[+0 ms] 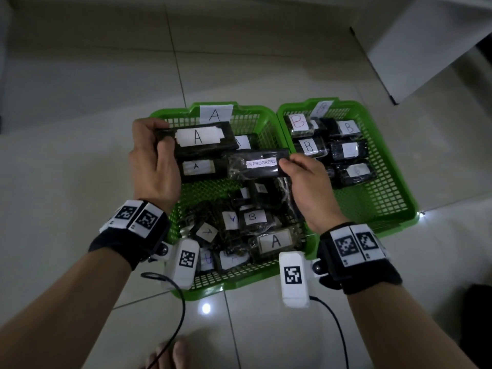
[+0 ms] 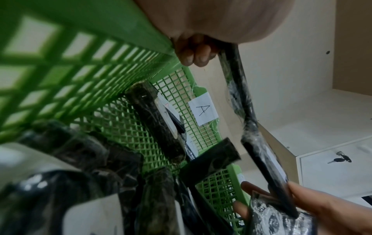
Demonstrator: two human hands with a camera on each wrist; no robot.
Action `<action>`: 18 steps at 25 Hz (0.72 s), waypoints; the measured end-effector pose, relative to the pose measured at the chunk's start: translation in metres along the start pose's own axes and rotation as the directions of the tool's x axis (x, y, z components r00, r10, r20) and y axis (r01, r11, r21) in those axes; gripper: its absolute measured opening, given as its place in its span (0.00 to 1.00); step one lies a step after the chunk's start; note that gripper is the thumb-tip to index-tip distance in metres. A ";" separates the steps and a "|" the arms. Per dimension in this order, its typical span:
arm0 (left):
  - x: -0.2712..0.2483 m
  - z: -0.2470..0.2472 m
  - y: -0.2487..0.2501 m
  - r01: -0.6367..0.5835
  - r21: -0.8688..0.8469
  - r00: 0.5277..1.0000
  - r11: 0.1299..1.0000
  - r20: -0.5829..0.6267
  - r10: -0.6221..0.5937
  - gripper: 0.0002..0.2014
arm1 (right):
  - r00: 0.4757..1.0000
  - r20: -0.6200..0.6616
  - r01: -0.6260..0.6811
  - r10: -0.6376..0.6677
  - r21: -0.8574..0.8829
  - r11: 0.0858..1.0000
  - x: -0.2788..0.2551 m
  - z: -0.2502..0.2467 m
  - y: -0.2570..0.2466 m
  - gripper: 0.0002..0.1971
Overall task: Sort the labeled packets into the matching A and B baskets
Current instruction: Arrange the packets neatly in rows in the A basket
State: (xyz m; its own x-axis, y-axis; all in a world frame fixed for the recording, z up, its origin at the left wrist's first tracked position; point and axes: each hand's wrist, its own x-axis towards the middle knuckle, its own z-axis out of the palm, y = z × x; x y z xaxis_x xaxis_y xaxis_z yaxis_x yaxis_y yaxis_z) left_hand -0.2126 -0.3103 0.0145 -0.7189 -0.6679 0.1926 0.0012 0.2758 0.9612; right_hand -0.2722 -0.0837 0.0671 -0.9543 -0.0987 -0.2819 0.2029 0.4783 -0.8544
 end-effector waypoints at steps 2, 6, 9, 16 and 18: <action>-0.001 0.000 -0.004 -0.016 -0.039 0.999 0.999 -0.031 0.015 0.10 | 1.000 -0.017 -0.024 0.025 0.045 0.999 0.000 0.001 -0.001 0.15; -0.001 -0.004 -0.009 -0.036 -0.097 0.995 0.995 -0.094 0.027 0.09 | 0.983 0.070 -0.181 0.168 0.273 0.945 0.004 0.001 -0.010 0.10; -0.001 -0.003 -0.003 -0.020 -0.077 1.000 0.997 0.006 0.020 0.09 | 0.959 0.182 -0.268 0.218 0.320 0.909 0.004 0.000 -0.012 0.16; 0.001 0.006 -0.011 -0.380 0.475 0.842 0.793 0.532 0.085 0.12 | 1.000 0.011 0.019 -0.024 0.338 0.941 -0.004 -0.010 -0.009 0.16; 0.003 0.005 -0.011 -0.353 0.434 0.847 0.829 0.525 0.086 0.15 | 0.994 0.100 0.006 -0.044 0.349 0.937 -0.004 -0.011 -0.010 0.16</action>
State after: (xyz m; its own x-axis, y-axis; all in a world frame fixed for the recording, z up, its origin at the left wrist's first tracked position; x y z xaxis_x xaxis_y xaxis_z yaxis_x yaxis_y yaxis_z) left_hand -0.2181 -0.3114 0.0035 -0.9735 -0.1795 0.1417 -0.0473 0.7644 0.6430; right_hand -0.2731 -0.0785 0.0818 -0.9357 -0.2059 -0.2865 0.2608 0.1431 -0.9547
